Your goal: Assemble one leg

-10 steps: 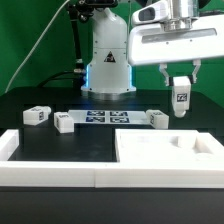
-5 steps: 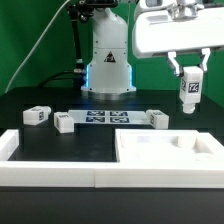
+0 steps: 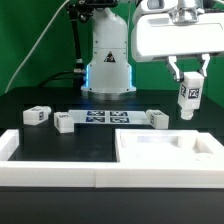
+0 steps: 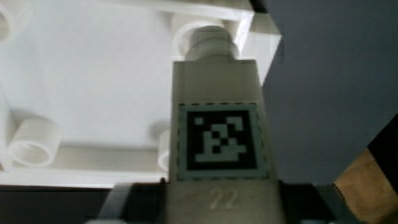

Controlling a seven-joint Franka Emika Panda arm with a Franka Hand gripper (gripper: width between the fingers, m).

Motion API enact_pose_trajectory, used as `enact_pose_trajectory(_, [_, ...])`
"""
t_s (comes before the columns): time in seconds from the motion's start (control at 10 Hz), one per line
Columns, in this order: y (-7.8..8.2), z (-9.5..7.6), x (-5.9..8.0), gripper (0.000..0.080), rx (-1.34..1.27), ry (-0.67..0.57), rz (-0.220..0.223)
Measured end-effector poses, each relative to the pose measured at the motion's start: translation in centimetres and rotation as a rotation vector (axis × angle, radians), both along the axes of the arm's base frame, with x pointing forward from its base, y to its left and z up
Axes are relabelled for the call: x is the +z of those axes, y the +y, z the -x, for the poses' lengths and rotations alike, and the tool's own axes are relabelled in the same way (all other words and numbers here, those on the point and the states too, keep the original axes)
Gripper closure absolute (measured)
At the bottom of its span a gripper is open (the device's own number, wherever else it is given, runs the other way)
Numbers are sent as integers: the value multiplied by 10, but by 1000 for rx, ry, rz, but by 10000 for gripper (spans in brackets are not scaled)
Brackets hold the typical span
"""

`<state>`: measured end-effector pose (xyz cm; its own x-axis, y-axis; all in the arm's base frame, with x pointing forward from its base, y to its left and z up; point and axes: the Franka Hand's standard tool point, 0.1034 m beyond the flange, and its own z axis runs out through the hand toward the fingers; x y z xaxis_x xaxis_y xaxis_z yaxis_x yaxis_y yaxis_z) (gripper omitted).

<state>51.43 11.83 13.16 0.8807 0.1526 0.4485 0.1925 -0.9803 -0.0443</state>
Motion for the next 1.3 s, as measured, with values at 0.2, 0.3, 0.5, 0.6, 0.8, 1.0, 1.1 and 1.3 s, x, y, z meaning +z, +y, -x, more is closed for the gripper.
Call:
enact_pose_trajectory(0.2, [-11,-25,-12,507,45,-11,27])
enact_pose_trajectory(0.3, [-16,-36,-11,507,51,-15,31])
enact_pose_trajectory(0.5, [-14,-34,-12,507,53,-15,31])
enact_pose_trajectory(0.6, [-15,-34,-12,507,53,-15,31])
enact_pose_trajectory(0.8, [-14,-34,-12,507,53,-14,31])
enact_pose_trajectory(1.0, [-12,-54,-13,507,65,-12,28])
enact_pose_trajectory(1.1, [-10,-66,-13,507,63,-20,23])
enact_pose_trajectory(1.3, [-6,-84,-15,507,60,-35,13])
